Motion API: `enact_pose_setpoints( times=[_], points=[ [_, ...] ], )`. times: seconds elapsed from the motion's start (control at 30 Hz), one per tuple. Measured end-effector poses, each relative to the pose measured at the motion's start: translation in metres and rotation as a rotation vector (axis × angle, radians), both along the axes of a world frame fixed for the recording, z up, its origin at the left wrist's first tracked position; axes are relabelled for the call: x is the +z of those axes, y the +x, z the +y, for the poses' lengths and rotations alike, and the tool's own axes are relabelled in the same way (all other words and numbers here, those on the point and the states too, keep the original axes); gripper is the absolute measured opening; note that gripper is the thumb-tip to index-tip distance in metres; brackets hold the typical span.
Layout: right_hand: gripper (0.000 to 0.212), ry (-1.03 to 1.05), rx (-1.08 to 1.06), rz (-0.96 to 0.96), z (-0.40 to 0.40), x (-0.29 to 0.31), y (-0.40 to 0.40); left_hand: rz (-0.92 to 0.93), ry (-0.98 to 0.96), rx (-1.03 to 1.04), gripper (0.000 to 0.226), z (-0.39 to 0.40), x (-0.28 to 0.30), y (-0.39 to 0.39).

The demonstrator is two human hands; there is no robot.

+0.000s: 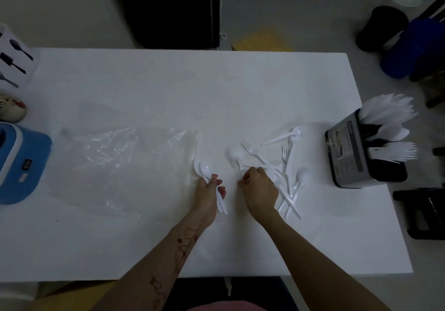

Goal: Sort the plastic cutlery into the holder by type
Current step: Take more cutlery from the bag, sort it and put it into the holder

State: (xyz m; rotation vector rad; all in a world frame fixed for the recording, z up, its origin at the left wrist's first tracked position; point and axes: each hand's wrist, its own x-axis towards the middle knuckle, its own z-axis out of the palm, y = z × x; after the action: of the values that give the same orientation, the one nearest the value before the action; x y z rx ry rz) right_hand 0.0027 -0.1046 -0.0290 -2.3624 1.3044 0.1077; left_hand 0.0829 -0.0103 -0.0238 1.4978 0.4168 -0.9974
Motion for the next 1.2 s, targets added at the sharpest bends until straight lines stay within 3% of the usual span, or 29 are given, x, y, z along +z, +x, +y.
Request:
enact_pose_setpoints(
  times=[0.17, 0.33, 0.53, 0.73, 0.87, 1.0, 1.2],
  points=[
    [0.010, -0.011, 0.030, 0.020, -0.003, 0.002, -0.003, 0.045, 0.011, 0.012, 0.026, -0.001, 0.005, -0.001],
    [0.014, -0.012, 0.200, -0.184, 0.000, 0.005, -0.013, 0.056, 0.063, -0.010, 0.027, -0.007, 0.003, 0.002],
    [0.017, 0.048, 0.381, -0.350, 0.013, 0.002, -0.027, 0.071, -0.041, -0.054, 0.041, -0.005, 0.010, 0.001],
    [0.016, 0.177, 0.431, -0.394, 0.006, 0.006, -0.030, 0.214, -0.214, 0.151, 0.036, -0.002, 0.015, -0.001],
    [0.022, 0.161, 0.221, -0.378, 0.002, 0.002, -0.026, 0.252, -0.201, 0.249, 0.022, -0.001, 0.010, 0.002],
    [0.032, 0.037, 0.014, -0.137, -0.001, -0.004, -0.020, 0.237, -0.164, 0.213, 0.016, 0.002, 0.007, 0.002],
    [0.015, 0.140, -0.091, -0.038, -0.001, -0.005, -0.015, 0.196, -0.127, 0.125, 0.014, 0.000, 0.010, -0.004]
  ],
)
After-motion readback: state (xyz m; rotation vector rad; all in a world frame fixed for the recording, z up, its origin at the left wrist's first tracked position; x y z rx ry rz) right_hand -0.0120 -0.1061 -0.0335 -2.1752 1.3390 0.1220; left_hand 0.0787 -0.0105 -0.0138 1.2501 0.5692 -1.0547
